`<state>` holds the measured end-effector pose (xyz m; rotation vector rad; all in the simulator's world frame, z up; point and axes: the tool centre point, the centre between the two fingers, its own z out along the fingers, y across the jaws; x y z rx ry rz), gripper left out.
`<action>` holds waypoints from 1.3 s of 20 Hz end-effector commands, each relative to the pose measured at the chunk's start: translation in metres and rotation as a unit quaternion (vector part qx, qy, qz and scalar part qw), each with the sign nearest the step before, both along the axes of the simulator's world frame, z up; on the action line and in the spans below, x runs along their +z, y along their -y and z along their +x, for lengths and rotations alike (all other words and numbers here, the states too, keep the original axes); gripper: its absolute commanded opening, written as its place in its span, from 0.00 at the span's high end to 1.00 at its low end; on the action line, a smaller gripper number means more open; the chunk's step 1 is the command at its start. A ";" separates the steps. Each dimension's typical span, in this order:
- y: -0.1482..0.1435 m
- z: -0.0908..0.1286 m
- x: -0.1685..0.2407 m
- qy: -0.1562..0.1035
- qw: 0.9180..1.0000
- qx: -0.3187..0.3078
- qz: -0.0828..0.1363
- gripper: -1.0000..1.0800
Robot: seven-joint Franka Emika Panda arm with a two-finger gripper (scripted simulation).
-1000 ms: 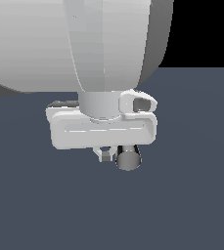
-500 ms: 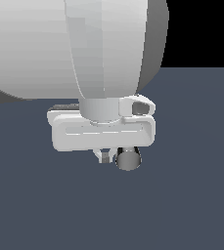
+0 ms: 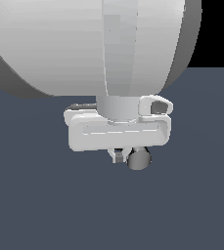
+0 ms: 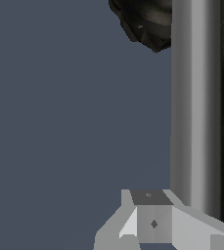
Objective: Turn on the faucet by rotating a designated handle.
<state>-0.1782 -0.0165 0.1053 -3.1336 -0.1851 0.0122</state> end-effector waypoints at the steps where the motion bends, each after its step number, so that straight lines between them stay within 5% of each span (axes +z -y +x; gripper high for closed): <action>1: 0.020 0.009 -0.001 0.004 1.000 -0.008 -0.001 1.00; 26: 0.128 0.028 -0.001 0.004 1.000 -0.008 -0.001 1.00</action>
